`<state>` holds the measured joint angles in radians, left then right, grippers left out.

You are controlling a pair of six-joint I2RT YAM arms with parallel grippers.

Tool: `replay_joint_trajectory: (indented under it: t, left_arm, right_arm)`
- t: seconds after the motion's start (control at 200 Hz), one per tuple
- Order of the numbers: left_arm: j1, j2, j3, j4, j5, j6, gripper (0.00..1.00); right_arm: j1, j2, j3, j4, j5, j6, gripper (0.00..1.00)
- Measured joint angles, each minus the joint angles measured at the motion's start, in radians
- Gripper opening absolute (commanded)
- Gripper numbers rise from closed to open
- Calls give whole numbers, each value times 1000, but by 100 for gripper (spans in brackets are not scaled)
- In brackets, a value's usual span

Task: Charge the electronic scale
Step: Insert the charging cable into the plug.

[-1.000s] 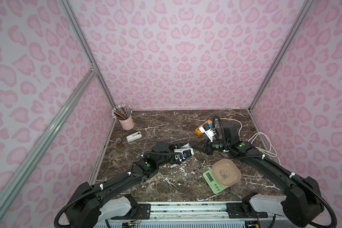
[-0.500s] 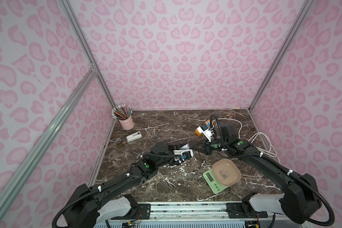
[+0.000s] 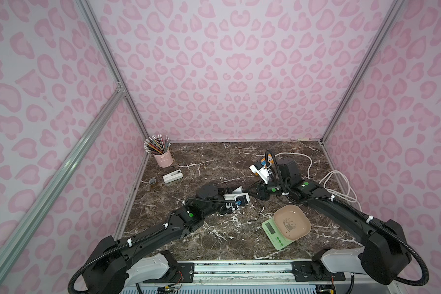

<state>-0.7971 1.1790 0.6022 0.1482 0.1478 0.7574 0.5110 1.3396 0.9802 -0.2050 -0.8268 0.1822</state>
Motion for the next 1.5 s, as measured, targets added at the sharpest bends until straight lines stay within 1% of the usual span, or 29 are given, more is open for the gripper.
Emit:
replay_joint_trajectory:
  t: [0.065, 0.11, 0.275, 0.475, 0.715, 0.795, 0.87, 0.95, 1.125, 1.21, 1.23, 1.275, 1.3, 1.35, 1.43, 1.45, 1.5]
  left_arm:
    - [-1, 1, -2, 27, 3, -8, 22]
    - [-1, 2, -4, 39, 5, -17, 22]
    - [-3, 7, -9, 80, 14, -29, 22]
    - [-3, 22, -9, 91, 34, -47, 23]
    - [-3, 38, -4, 130, 52, -73, 23]
    - [-3, 48, 2, 140, 53, -84, 23]
    - [-3, 59, 5, 154, 52, -97, 22]
    - [-3, 62, 6, 164, 48, -108, 22]
    - [-3, 63, 4, 181, 37, -122, 23]
    - [-2, 66, 4, 185, 27, -122, 23]
    - [-2, 66, 4, 184, 22, -122, 23]
    - [-2, 71, 5, 182, 5, -118, 22]
    - [-2, 74, 5, 180, -3, -111, 23]
    - [-2, 77, 6, 168, -21, -101, 26]
    - [-2, 77, 6, 160, -37, -100, 36]
    - [-2, 77, 6, 160, -39, -100, 43]
    - [-2, 73, 6, 160, -44, -103, 53]
  right_arm:
    - [-8, -6, 0, -1, 0, -4, 51]
    - [-14, -11, 0, -2, 0, -7, 55]
    - [-37, -53, -20, 11, -3, -23, 66]
    - [-41, -79, -64, 64, 0, -48, 71]
    - [-38, -57, -84, 142, -31, -52, 71]
    - [-37, -46, -86, 158, -44, -52, 66]
    - [-36, -37, -86, 168, -55, -53, 57]
    - [-35, -28, -86, 174, -64, -56, 51]
    - [-35, -20, -86, 210, -94, -58, 42]
    - [-35, -8, -90, 244, -107, -42, 36]
    - [-35, -3, -92, 253, -109, -32, 34]
    - [-36, 11, -92, 264, -111, -15, 22]
    - [-37, 19, -91, 266, -111, 3, 18]
    - [-37, 37, -90, 271, -113, 34, 11]
    - [-37, 55, -84, 280, -119, 47, 5]
    - [-38, 57, -82, 284, -119, 48, 4]
    - [-43, 63, -77, 291, -121, 50, 0]
